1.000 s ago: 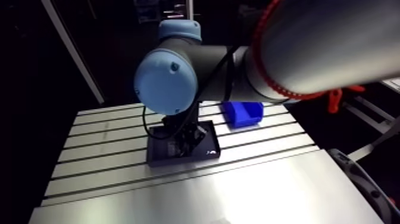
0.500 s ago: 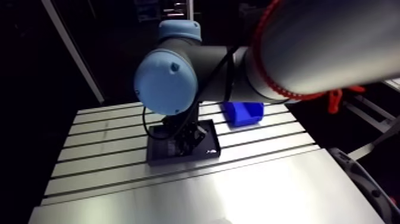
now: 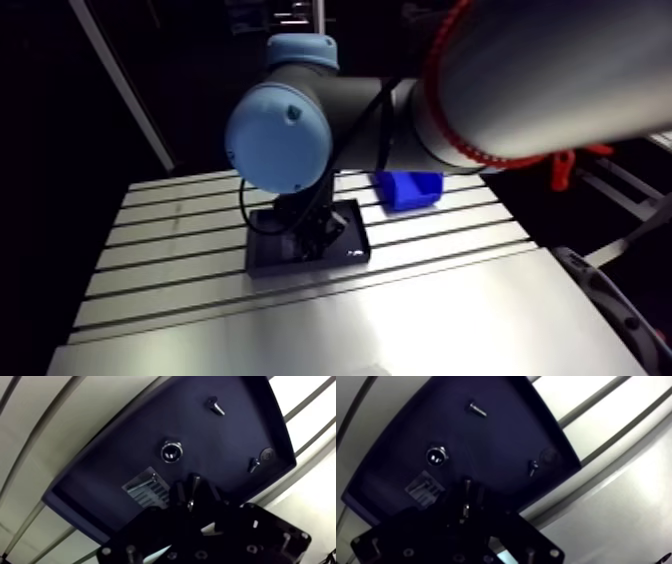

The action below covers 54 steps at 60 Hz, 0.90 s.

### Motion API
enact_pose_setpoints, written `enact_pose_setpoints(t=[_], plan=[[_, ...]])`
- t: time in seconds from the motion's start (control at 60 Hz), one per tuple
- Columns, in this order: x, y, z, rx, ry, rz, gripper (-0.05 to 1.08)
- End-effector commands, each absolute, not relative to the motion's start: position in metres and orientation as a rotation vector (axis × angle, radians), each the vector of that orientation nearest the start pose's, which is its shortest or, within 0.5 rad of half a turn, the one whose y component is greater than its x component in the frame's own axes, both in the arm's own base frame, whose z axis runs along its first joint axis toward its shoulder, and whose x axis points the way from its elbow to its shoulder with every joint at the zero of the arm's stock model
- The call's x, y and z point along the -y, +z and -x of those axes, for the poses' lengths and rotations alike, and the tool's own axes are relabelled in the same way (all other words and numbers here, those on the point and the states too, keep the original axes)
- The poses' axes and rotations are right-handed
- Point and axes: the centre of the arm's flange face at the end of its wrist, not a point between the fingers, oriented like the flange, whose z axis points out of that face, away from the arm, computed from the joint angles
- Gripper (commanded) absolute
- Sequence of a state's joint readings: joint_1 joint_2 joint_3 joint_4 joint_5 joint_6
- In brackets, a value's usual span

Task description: Pick up the M10 bolt from the tray and put it into the blue bin.

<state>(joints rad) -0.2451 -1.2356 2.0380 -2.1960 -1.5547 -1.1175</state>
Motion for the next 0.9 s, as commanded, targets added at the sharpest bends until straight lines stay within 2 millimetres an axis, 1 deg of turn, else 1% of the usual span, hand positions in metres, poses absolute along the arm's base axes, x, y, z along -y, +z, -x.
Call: enact_pose_setpoints(t=[0.017, 0.1, 0.167, 0.5, 0.55, 0.567, 0.617, 0.9], plan=[[0.0117, 0.1662, 0.5109, -2.786, 0.006, -1.012, 0.71], [0.0117, 0.1662, 0.5109, -2.786, 0.006, -1.012, 0.72], [0.0117, 0.1662, 0.5109, -2.786, 0.006, -1.010, 0.78], [0.0117, 0.1662, 0.5109, -2.787, 0.005, -1.008, 0.81], [0.0117, 0.1669, 0.5109, -2.789, 0.005, -1.007, 0.82], [0.0118, 0.1678, 0.5111, -2.793, 0.002, -1.005, 0.87], [0.0118, 0.1687, 0.5113, -2.795, 0.002, -1.006, 0.88], [0.0113, 0.1737, 0.5139, -2.827, -0.006, -1.017, 0.92]])
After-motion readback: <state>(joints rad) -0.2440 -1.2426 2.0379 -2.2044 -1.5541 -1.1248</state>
